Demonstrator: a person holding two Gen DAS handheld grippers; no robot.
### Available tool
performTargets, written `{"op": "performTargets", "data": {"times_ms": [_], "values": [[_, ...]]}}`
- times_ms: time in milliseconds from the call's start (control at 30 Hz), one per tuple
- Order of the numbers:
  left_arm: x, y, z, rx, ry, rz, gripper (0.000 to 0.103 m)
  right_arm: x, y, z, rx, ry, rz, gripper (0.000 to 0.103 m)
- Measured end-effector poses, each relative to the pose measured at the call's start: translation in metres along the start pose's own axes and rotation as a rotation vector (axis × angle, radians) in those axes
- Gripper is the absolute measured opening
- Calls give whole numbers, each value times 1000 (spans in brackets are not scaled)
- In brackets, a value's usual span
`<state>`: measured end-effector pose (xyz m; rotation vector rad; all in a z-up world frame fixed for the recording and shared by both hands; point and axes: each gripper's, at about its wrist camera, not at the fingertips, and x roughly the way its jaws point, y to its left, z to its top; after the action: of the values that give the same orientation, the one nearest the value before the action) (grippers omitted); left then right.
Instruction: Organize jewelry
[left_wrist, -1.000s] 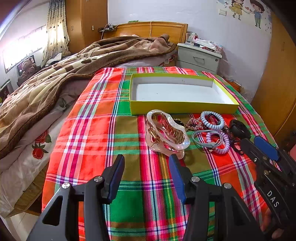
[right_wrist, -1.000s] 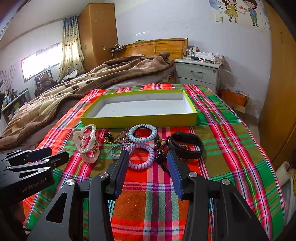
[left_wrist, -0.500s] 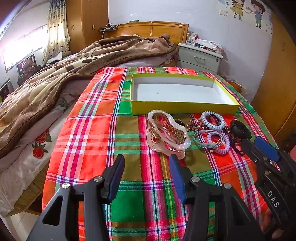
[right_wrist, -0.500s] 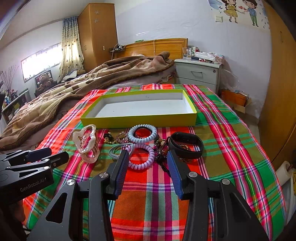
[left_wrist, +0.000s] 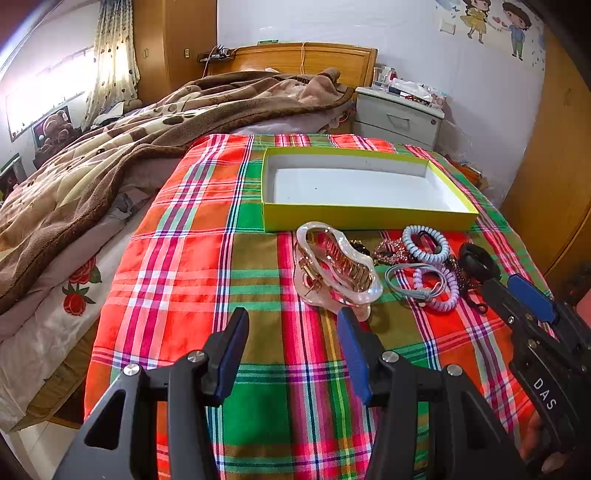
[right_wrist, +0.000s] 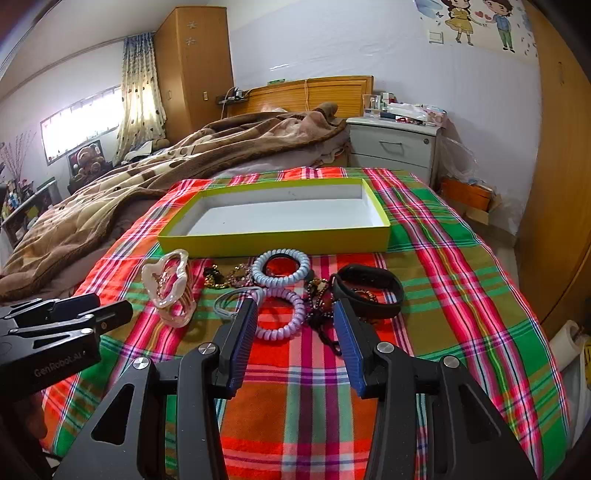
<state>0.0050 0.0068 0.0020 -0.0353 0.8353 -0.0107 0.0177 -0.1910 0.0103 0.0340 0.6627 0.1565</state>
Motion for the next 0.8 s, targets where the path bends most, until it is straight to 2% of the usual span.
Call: {"op": "performTargets", "data": {"times_ms": [300,367,433,600,800], "values": [[15,21,17,-84,33,-125,52,7,-31,12,33,1,-56,44],[18,27,22,-125,32,-146,52,9,-38,15,39,-1,-66,44],[21,28,27,-123,33,-149,52,14,-48,20,48,4,-80,44],[38,23,33,-140,117,-211,52,22,-73,29,82,21,-102,44],[57,15,34,-132,191,-186,52,41,-93,33,117,96,-49,44]]}}
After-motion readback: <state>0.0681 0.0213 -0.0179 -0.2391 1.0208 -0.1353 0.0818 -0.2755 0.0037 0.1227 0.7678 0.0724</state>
